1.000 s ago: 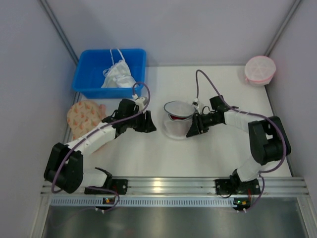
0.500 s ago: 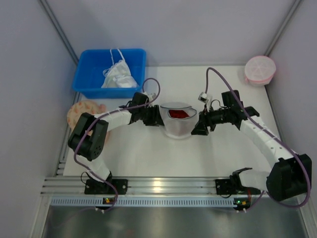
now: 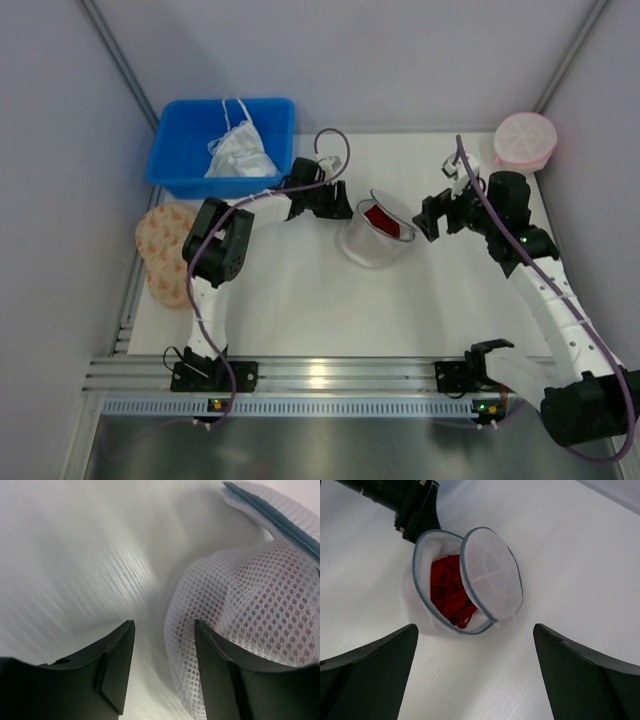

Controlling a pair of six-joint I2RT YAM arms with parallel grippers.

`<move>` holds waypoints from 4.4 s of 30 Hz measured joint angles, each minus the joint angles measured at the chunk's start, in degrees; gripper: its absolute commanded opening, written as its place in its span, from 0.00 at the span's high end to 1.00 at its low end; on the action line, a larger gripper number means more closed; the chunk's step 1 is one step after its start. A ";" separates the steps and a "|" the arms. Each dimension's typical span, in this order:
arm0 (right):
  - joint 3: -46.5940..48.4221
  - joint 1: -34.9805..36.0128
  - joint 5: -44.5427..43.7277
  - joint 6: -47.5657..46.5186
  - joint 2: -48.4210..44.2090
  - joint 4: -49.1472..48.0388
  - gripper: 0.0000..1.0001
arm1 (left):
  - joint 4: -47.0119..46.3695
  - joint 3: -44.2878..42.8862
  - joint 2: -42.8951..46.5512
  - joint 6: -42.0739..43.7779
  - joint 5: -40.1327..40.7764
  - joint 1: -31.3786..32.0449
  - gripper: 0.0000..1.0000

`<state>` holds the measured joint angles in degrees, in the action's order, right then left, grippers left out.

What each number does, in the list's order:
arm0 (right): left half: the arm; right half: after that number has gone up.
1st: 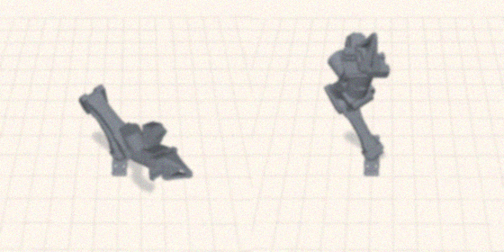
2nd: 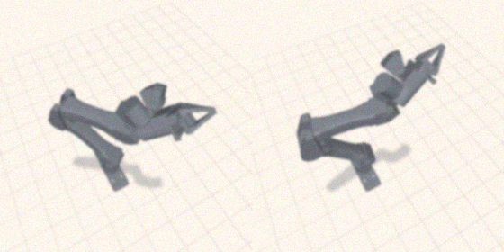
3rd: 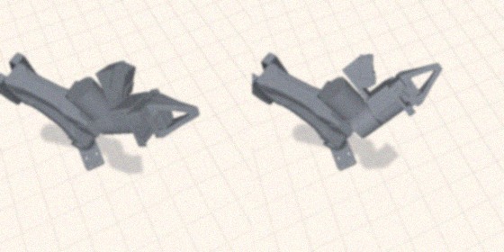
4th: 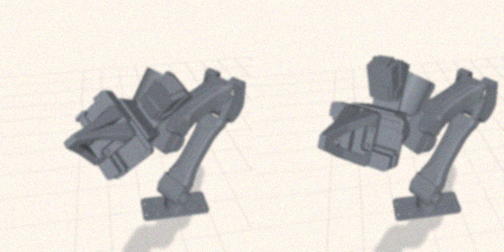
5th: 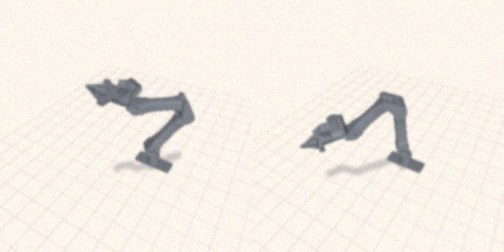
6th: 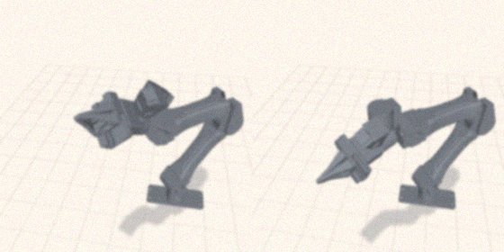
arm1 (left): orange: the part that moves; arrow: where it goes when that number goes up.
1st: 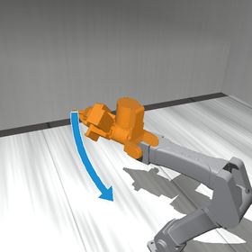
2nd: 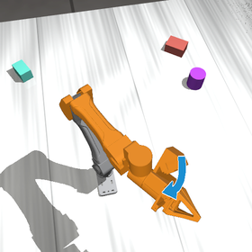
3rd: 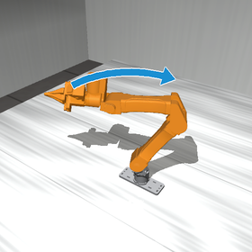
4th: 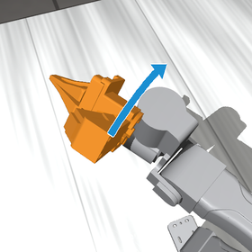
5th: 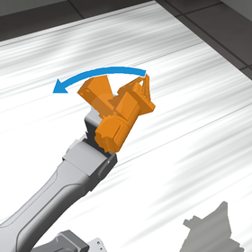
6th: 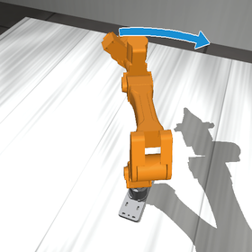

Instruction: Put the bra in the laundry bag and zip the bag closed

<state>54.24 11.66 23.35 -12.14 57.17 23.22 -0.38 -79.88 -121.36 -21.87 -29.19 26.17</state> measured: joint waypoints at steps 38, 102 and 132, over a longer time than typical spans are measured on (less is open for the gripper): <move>-8.28 -20.17 19.78 33.05 38.97 -20.48 0.31 | 18.91 -20.74 4.94 1.40 2.91 8.26 0.28; -16.74 -9.46 37.62 71.12 46.18 -63.71 0.32 | -32.81 14.78 9.16 -46.90 -18.60 0.63 1.00; -12.09 -6.99 38.49 70.99 48.52 -59.08 0.26 | -35.47 25.16 14.80 -44.30 -19.87 -6.40 1.00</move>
<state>42.15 4.67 61.84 58.85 105.69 -35.86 -35.86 -54.72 -106.56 -66.17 -49.06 19.77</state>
